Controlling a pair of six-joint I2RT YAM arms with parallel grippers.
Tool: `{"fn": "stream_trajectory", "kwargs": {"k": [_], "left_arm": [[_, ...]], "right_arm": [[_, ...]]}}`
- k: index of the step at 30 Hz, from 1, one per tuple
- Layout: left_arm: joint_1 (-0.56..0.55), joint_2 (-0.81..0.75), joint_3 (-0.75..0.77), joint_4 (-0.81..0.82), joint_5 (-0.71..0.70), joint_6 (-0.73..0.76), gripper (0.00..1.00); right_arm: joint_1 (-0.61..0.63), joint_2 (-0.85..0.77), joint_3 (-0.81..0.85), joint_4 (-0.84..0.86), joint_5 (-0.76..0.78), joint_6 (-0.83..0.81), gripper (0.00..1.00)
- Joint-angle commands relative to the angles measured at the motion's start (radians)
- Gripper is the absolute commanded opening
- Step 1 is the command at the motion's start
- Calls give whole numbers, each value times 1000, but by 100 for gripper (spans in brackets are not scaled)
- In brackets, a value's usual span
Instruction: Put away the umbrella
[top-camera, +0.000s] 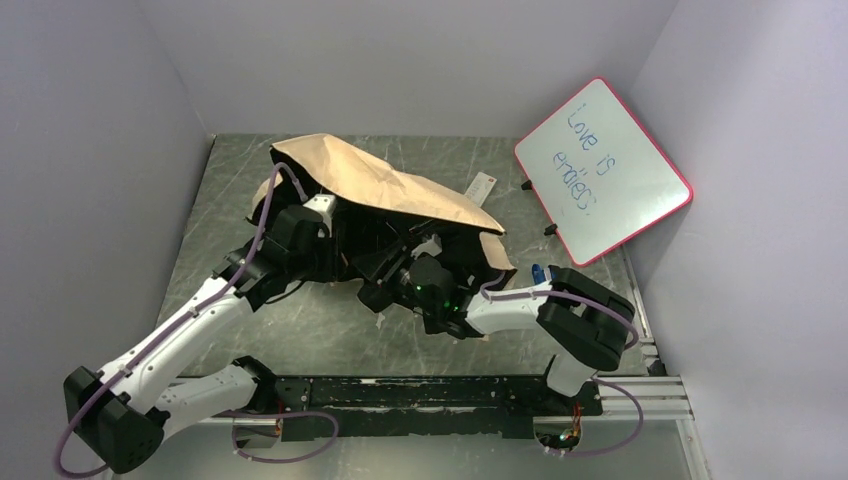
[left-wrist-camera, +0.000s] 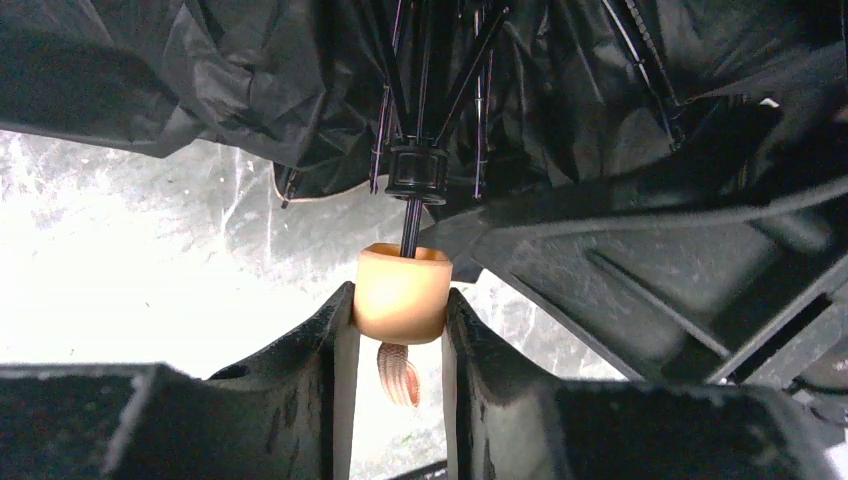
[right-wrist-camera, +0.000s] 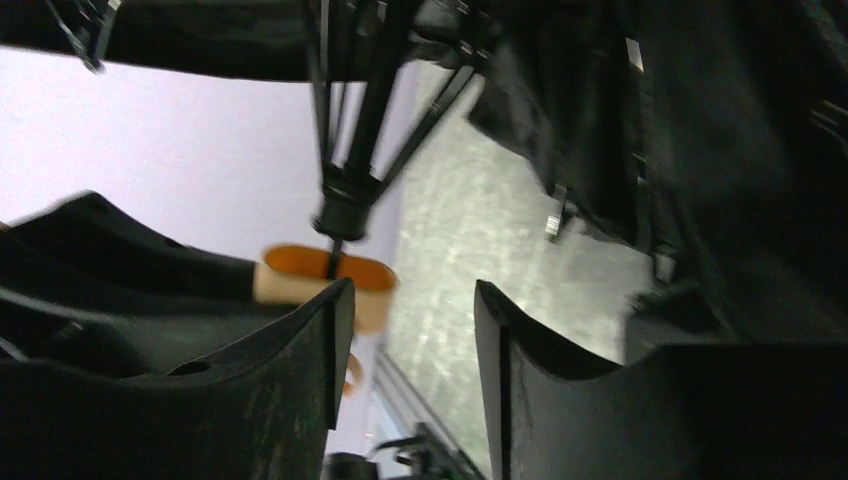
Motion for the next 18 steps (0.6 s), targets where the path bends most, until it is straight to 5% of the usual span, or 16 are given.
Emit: {"fn": "stream_trajectory", "kwargs": {"k": [1, 9, 14, 18], "left_arm": [[11, 22, -38, 148, -96, -29, 5], [11, 101, -91, 234, -58, -26, 5], [11, 121, -140, 269, -4, -21, 52], [12, 93, -156, 251, -7, -10, 69]], "right_arm": [[-7, -56, -61, -39, 20, -43, 54], [-7, -127, -185, -95, 55, -52, 58], [-7, -230, -210, -228, 71, -185, 59], [-3, -347, -226, -389, 76, -287, 62]]}}
